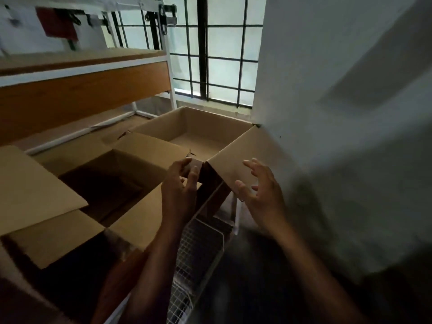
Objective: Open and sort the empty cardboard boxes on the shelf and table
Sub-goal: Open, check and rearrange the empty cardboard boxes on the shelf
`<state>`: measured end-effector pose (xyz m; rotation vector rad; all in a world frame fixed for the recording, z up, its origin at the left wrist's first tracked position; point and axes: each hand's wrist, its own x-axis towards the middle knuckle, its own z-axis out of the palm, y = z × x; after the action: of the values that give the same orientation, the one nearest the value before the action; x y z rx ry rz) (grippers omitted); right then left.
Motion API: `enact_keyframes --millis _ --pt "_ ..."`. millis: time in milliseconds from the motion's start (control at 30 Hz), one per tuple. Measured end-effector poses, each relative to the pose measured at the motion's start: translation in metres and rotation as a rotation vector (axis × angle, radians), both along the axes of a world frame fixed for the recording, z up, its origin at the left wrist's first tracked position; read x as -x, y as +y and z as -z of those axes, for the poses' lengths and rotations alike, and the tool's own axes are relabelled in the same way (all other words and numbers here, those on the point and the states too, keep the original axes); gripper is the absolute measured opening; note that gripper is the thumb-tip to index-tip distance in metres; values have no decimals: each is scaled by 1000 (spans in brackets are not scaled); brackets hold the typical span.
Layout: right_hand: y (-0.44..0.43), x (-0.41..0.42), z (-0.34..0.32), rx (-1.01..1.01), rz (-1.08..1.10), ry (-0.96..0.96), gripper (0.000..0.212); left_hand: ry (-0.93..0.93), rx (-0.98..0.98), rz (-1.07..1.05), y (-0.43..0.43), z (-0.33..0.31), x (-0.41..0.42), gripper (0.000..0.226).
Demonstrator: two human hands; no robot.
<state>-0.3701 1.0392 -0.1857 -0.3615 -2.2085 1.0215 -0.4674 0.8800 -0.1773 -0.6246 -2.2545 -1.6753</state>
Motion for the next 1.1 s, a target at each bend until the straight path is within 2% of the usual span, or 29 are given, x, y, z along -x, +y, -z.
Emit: enact_keyframes --millis 133,233,333,433,600,700,800,900,1000,1033,1100 --pt "27 41 -5 -11 18 -17 48 -171 -77 32 30 -1 29 17" --pt "53 68 -7 -21 17 -21 44 -272 -123 43 53 5 55 30" --pt "85 100 -6 2 8 -22 40 -460 -200 27 79 13 84 41" --pt "122 138 -4 37 18 -15 38 -587 -183 -29 105 31 114 39" --pt "201 217 5 89 76 -69 39 -443 35 -396 146 48 154 26" --pt "256 270 15 97 99 -155 40 -347 152 -599 166 54 168 29" --pt "300 313 27 160 134 -240 33 -297 180 -765 184 66 171 32" --pt "322 347 42 386 238 -327 51 -289 63 -948 199 77 166 35" --pt "338 369 62 620 96 -500 78 -529 -230 -1180 210 73 162 40" --pt "342 373 68 639 25 -574 81 -603 -306 -1190 213 70 161 41" --pt "349 374 70 647 -78 -636 69 -682 -395 -1132 217 66 165 42"
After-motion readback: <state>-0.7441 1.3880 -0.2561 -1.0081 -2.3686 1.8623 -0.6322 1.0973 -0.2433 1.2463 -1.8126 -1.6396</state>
